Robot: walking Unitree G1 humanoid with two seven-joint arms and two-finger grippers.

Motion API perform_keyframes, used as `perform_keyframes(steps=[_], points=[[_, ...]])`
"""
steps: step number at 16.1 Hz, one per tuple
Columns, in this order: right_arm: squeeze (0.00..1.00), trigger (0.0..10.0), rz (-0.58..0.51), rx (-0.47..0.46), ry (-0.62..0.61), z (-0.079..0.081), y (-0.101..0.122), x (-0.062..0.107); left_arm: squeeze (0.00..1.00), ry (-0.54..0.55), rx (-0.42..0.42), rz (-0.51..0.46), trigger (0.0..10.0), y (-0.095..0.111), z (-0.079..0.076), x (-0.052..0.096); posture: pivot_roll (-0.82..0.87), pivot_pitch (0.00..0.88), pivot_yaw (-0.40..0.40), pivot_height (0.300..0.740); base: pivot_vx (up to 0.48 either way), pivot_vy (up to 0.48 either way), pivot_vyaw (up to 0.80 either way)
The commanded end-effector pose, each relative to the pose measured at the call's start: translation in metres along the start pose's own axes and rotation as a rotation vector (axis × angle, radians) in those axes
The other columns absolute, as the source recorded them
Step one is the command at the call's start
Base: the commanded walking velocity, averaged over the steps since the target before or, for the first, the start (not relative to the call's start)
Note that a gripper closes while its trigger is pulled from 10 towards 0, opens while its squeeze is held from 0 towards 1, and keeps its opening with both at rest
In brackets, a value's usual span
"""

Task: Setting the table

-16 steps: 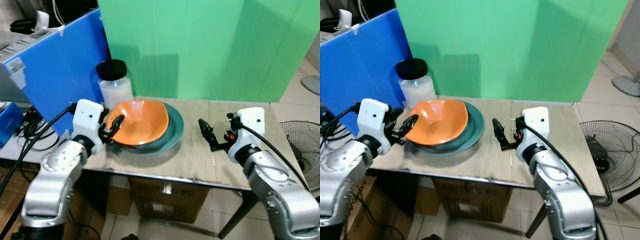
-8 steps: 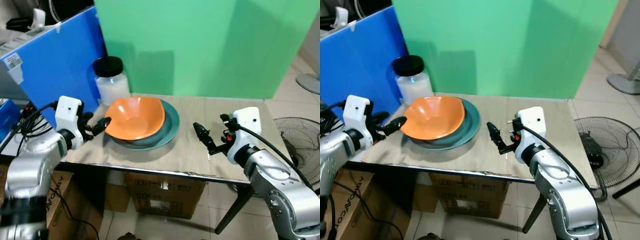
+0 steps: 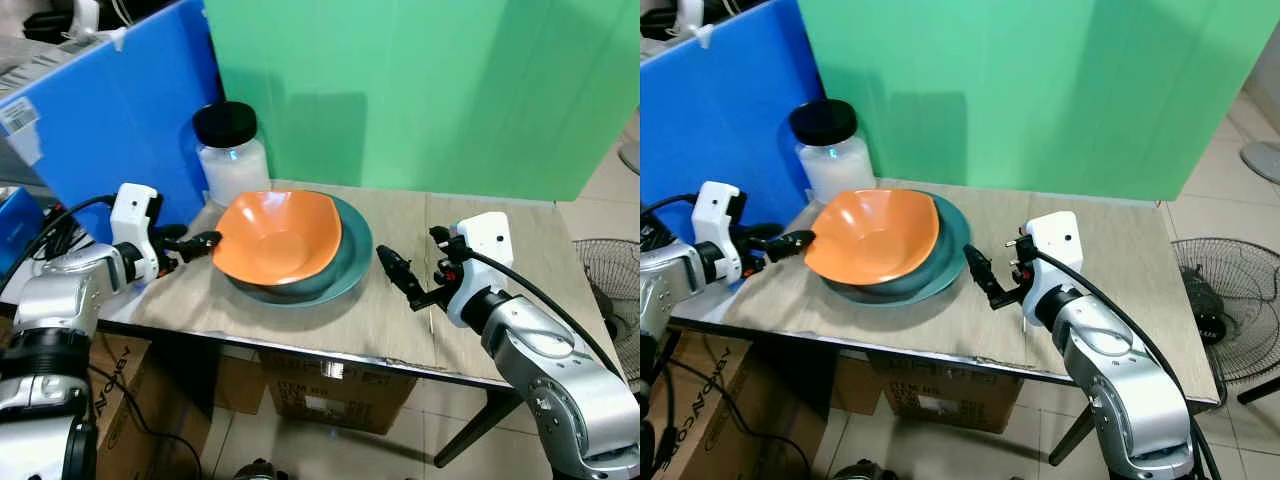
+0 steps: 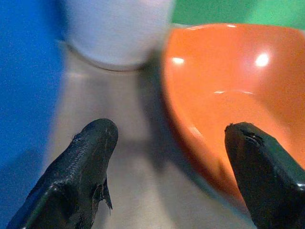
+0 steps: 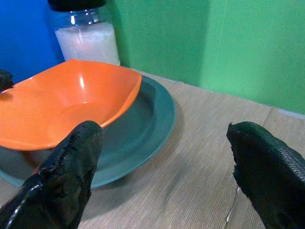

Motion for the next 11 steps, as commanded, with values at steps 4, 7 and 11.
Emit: perform_keyframes(steps=[4,7,11], points=[[0.0,10.0,-0.011,0.001,0.033,0.005,0.004,0.0,0.0,-0.116,-0.006,0.035,10.0,0.001,-0.013,-0.01,0.05,0.0,0.064,0.74,0.0,0.0,0.0],[0.0,10.0,-0.01,0.002,0.036,0.006,0.004,0.001,0.0,-0.176,-0.028,0.055,7.3,-0.002,-0.021,-0.012,0.05,0.0,0.064,0.74,0.0,0.0,0.0],[0.0,10.0,-0.004,0.004,0.04,0.006,0.003,0.001,0.0,-0.241,-0.064,0.047,0.9,-0.001,-0.029,-0.014,0.05,0.0,0.064,0.74,0.0,0.0,0.0]])
Point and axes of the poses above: a point about 5 cm out from each wrist's last joint towards the gripper, its own x axis pointing back from the gripper into the wrist, its own y axis along the axis of the wrist's last joint, z = x × y, the point moved 4 cm from there along -x, pointing out of the wrist towards the gripper, and after that the axes turned 6 degrees about x, right-handed, at the moved point
